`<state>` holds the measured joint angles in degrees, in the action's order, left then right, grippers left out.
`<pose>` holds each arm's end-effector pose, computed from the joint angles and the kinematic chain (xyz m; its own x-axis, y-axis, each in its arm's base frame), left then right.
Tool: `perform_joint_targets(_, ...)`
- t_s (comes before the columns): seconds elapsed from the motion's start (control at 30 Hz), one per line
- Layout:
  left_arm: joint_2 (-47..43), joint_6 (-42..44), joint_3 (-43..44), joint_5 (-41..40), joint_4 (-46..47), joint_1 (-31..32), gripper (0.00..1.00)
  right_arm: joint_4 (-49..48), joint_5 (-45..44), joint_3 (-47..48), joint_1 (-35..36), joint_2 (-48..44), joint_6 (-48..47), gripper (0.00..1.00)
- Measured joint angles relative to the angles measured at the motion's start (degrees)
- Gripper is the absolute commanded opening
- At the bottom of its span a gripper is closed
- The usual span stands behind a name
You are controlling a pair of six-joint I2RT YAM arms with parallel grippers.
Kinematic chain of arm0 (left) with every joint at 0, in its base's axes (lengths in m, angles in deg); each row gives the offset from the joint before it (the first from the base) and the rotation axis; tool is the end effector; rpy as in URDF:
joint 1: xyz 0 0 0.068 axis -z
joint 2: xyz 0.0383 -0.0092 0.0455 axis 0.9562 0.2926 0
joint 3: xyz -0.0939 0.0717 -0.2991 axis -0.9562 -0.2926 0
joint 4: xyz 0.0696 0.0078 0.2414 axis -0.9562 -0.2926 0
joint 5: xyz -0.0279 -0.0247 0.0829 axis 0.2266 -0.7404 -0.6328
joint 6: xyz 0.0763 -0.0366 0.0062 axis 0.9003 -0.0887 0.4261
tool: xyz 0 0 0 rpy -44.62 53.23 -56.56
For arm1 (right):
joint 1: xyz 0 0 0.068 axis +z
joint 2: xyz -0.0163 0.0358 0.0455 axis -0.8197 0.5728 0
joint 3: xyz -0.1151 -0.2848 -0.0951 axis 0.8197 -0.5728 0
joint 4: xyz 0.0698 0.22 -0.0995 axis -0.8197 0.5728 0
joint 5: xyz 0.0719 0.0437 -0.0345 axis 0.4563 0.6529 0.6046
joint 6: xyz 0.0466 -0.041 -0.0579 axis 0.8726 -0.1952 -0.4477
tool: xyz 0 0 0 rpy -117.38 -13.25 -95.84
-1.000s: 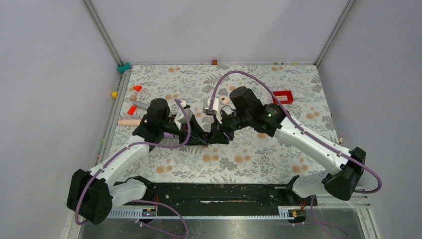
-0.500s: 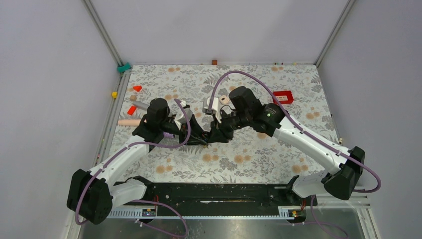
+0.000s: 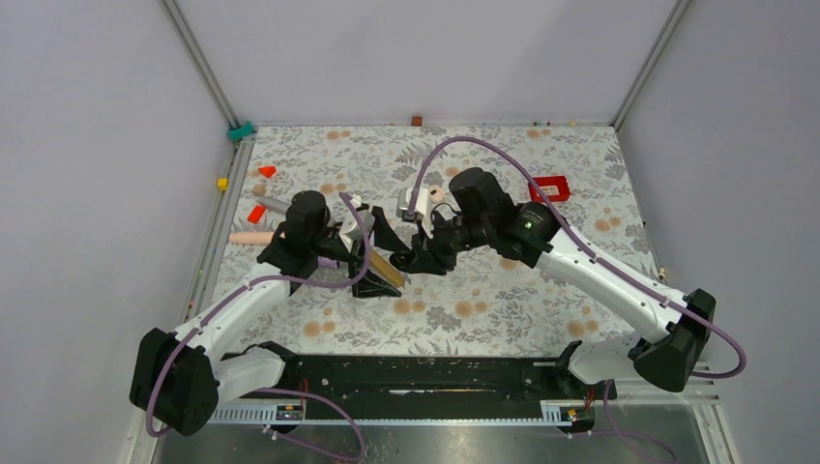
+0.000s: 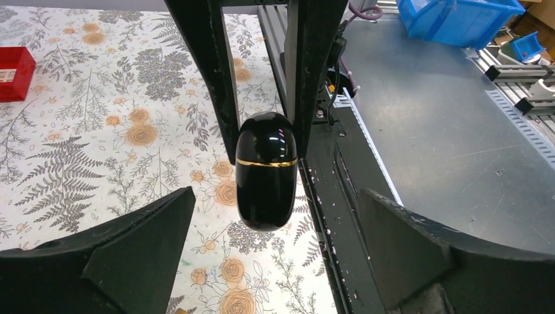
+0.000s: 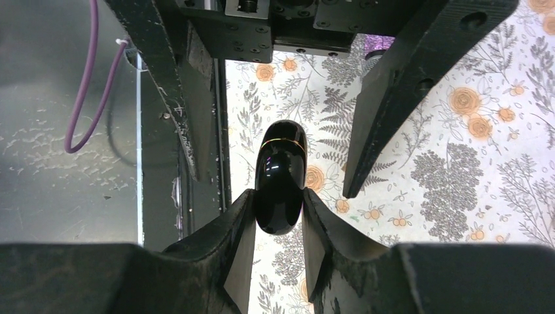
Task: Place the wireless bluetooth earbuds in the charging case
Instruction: Place the charging case at the center of the board.
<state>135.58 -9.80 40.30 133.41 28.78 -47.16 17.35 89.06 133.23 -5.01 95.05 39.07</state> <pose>0.1538 -0.1551 0.3346 -0.1088 0.0886 -0.9901 0.9680 -0.2173 -0.1258 0.1626 0.2578 0.4058 -0.0273 -0.4420 -0.8966 -0.9990 0.0437 0.0089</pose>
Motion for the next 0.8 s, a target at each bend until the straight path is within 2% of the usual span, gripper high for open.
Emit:
perform_joint_targets(0.23, -0.04, 2.34, 0.5, -3.54, -3.13, -0.81, 0.99, 0.02, -2.62, 0.0, 0.0, -0.68, -0.35, 0.2)
perform_joint_targets(0.57, -6.14, 4.46, 3.54, -8.04, -7.48, -7.5, 0.98, 0.66, -10.32, 0.42, -0.55, -2.75, -1.29, 0.18)
perform_joint_targets(0.8, -8.04, 17.77, 13.44, -11.96, -22.29, -10.25, 0.99, 1.01, -16.26, 1.66, -3.85, -4.15, -2.49, 0.15)
